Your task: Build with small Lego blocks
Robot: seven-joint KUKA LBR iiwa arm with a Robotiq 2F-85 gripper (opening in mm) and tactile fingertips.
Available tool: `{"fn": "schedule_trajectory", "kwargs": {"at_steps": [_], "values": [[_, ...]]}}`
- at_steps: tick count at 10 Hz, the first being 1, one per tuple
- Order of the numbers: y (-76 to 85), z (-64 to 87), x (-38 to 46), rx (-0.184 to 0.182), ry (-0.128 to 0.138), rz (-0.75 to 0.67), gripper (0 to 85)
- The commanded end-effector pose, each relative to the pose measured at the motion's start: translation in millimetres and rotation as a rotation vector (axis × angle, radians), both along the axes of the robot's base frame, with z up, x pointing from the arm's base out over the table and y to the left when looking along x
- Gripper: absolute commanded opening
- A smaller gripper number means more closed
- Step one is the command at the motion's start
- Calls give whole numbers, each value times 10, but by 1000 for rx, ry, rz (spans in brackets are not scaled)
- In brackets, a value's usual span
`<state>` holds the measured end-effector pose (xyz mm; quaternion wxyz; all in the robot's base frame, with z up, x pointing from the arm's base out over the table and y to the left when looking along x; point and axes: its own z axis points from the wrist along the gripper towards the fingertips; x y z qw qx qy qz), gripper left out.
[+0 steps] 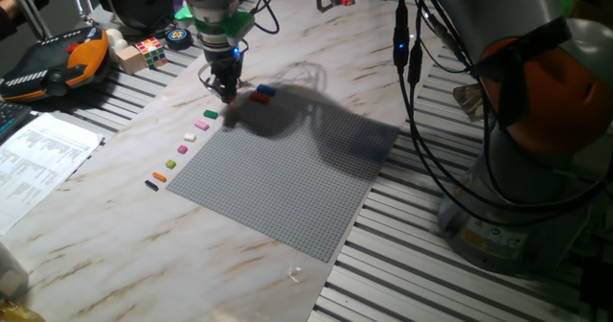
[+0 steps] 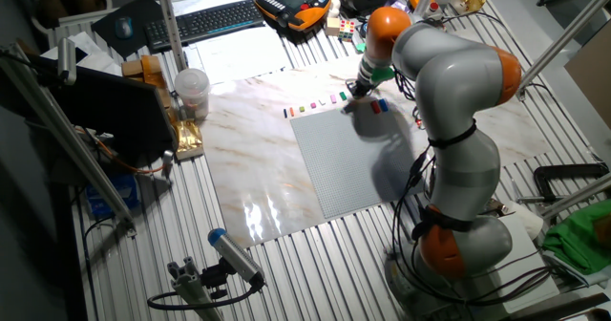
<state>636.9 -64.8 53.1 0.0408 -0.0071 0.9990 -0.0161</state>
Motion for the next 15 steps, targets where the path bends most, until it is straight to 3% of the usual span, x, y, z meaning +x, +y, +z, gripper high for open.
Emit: {"fn": "schedule_trajectory", "kwargs": {"at_steps": [1, 3, 5, 8, 15], "values": [[-30, 16, -57, -7, 6, -11, 7], [-109, 4, -145, 7, 14, -34, 7], [-130, -11, -210, -10, 21, -45, 7], [-139, -124, -297, -6, 16, -56, 7], [-151, -155, -337, -7, 18, -64, 7]]}}
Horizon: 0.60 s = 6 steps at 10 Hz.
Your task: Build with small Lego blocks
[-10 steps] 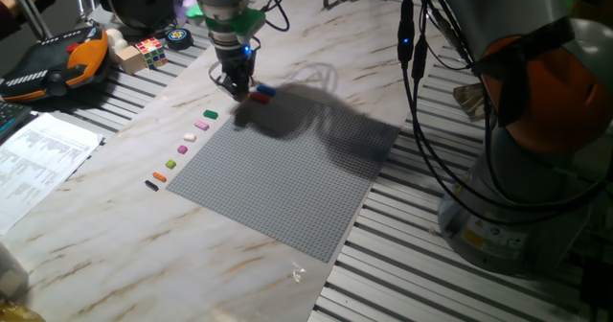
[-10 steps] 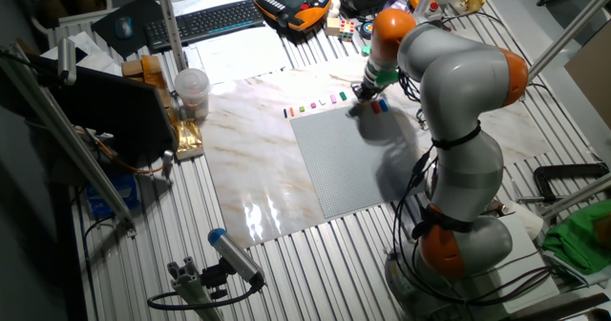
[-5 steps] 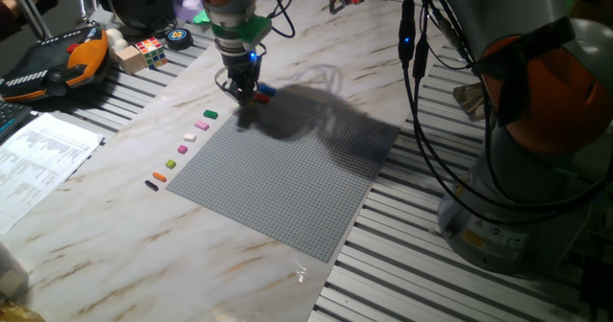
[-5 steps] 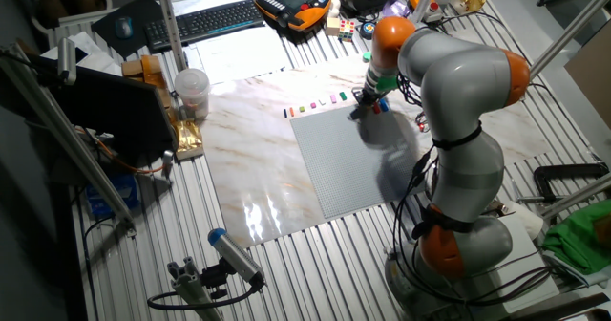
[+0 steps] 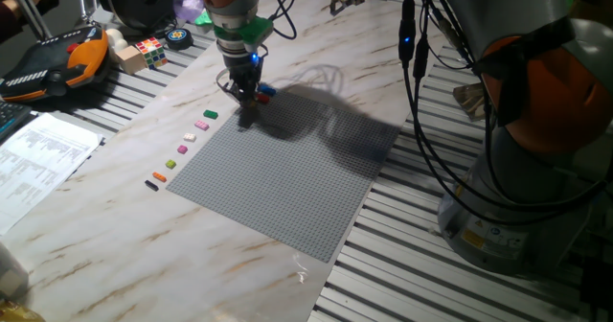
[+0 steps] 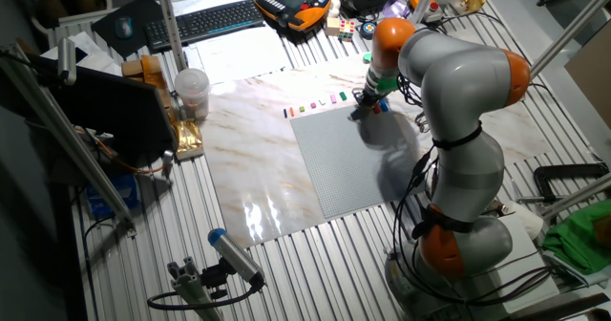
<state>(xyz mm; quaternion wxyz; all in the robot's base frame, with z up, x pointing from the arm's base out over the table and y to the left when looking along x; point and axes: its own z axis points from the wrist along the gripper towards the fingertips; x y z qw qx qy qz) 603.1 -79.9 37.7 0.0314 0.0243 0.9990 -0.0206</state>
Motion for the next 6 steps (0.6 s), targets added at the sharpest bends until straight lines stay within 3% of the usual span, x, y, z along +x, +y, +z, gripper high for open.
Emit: {"fn": "schedule_trajectory", "kwargs": {"at_steps": [1, 6], "values": [[0, 5, -6, 2, 3, 0, 7], [-1, 27, -28, 0, 5, 4, 7]]}}
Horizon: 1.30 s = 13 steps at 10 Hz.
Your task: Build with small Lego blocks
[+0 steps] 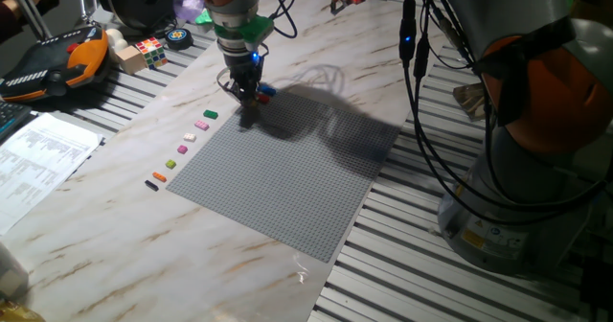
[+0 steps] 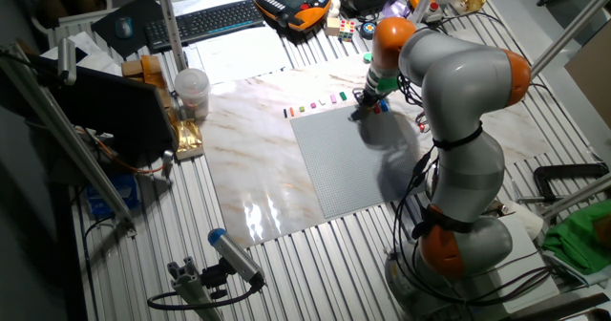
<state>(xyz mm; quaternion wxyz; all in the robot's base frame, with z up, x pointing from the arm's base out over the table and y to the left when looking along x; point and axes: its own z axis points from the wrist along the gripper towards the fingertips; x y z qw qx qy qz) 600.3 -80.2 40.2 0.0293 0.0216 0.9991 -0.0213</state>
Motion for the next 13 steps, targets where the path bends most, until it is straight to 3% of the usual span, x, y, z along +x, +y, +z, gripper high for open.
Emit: {"fn": "schedule_trajectory", "kwargs": {"at_steps": [1, 13], "values": [[-1, -7, -6, 0, 0, 0, 7], [-27, -116, -13, 8, -1, -6, 7]]}}
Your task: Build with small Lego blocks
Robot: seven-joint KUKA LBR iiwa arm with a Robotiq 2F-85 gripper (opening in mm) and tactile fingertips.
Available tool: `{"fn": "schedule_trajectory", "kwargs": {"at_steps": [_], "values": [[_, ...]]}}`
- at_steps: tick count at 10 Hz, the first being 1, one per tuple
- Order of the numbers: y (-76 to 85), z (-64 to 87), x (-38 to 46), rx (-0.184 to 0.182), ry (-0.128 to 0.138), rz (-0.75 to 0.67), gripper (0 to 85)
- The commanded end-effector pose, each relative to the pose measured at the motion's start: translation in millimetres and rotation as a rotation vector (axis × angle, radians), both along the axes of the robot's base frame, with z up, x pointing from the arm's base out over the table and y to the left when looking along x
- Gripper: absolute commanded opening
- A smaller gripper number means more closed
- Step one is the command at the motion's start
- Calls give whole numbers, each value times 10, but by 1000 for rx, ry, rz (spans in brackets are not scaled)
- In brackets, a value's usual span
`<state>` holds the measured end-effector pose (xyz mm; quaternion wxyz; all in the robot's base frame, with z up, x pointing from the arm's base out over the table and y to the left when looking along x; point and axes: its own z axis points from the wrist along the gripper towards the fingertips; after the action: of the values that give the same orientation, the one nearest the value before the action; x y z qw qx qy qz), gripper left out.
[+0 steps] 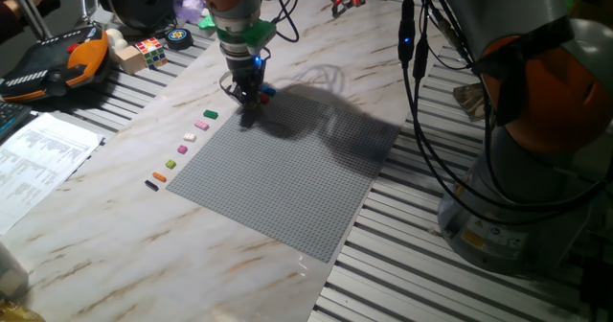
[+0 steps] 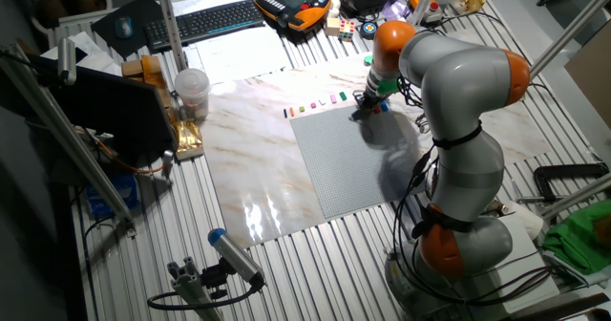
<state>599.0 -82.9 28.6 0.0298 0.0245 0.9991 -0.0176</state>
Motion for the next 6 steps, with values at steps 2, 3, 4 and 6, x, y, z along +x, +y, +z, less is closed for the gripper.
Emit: {"fn": "schedule_trajectory", "kwargs": {"at_steps": [2, 3, 4, 6], "values": [[-3, -6, 1, 3, 0, -3, 7], [-4, -8, 4, 3, 0, -3, 7], [-5, -10, 5, 3, 0, -3, 7], [-5, -19, 12, 3, -2, -3, 7]]}}
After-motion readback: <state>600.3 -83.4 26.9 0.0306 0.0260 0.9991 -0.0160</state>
